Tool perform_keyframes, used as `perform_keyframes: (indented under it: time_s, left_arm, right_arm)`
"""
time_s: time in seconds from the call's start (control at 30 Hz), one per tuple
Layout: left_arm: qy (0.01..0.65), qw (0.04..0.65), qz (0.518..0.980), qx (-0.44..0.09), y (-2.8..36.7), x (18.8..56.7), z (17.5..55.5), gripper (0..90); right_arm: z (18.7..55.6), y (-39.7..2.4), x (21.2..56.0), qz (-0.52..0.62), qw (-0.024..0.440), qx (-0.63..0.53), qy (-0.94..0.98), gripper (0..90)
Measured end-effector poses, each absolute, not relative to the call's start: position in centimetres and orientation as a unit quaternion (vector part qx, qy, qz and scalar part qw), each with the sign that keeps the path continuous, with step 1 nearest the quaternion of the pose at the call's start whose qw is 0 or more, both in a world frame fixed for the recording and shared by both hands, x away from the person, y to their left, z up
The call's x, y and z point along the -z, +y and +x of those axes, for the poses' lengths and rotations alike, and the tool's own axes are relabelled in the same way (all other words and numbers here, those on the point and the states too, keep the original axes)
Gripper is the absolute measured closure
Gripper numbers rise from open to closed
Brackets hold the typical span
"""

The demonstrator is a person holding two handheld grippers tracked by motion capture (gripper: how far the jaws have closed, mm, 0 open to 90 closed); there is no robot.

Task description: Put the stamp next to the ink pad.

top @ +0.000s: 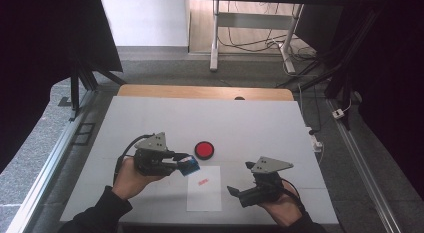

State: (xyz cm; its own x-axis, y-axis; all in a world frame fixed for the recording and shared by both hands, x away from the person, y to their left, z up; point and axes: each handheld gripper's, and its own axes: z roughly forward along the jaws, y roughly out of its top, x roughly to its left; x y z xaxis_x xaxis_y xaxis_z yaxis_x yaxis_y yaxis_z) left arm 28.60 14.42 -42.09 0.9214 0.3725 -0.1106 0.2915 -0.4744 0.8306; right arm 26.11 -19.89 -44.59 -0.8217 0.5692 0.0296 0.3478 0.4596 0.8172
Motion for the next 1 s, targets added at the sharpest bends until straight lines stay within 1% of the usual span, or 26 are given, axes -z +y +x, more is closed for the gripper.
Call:
perform_keyframes:
  time_s: [0.27, 1.0]
  left_arm:
    - [0.216, 0.465, 0.857, -0.056, 15.0, 42.0, 28.9, 70.3]
    - [0.274, 0.433, 0.854, -0.088, 16.7, 42.4, 29.8, 70.2]
  right_arm:
    - [25.7, -21.3, 44.8, 0.296, 0.165, -0.428, 0.838, 0.0]
    - [24.5, -25.1, 45.8, 0.370, 0.180, -0.386, 0.826, 0.0]
